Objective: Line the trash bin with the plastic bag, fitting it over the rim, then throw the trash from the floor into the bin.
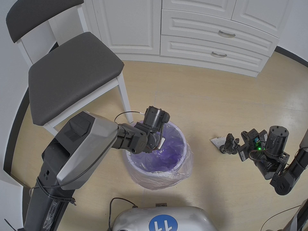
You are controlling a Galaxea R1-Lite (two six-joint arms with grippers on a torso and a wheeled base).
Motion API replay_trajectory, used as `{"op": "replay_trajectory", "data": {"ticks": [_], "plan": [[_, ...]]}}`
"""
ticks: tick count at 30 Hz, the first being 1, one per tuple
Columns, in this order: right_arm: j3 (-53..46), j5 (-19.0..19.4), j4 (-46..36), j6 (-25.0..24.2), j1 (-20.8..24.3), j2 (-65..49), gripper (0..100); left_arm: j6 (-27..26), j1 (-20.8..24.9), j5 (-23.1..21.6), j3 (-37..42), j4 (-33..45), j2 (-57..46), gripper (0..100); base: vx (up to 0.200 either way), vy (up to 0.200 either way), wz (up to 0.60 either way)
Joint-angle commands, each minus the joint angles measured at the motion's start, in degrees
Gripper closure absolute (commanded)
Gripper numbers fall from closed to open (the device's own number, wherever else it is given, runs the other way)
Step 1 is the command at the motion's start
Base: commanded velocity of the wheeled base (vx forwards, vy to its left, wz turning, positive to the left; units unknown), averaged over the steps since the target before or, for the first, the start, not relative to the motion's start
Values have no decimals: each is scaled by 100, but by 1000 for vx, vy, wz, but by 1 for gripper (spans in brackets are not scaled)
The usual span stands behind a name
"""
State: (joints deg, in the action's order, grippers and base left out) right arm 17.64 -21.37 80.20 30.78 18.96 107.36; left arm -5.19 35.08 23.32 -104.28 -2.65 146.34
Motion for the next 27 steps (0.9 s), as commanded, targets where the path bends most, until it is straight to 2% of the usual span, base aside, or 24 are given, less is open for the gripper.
{"op": "replay_trajectory", "data": {"ticks": [1, 9, 17, 20, 24, 27], "plan": [[-6, 10, 4, 33, 3, 4, 100, -17, 77, -3, -75, 115, 62, 100, 0, 0, 0], [11, 10, 4, 42, -32, -5, 100, 36, 51, -21, -954, 616, 659, 100, 0, 0, 0], [29, 10, 4, 42, -50, 22, 100, -17, 69, -56, -1031, 546, 879, 100, 0, 0, 0], [38, 10, 4, 51, -68, 22, 100, -8, 51, -144, -1031, 449, 932, 100, 0, 0, 0], [38, 10, 4, 51, -68, 22, 100, 1, 7, -144, -1031, -447, 1125, 100, 0, 0, 0], [38, 10, 13, 51, -68, 22, 100, 10, -19, -144, -1031, -711, 1134, 100, 0, 0, 0]]}}
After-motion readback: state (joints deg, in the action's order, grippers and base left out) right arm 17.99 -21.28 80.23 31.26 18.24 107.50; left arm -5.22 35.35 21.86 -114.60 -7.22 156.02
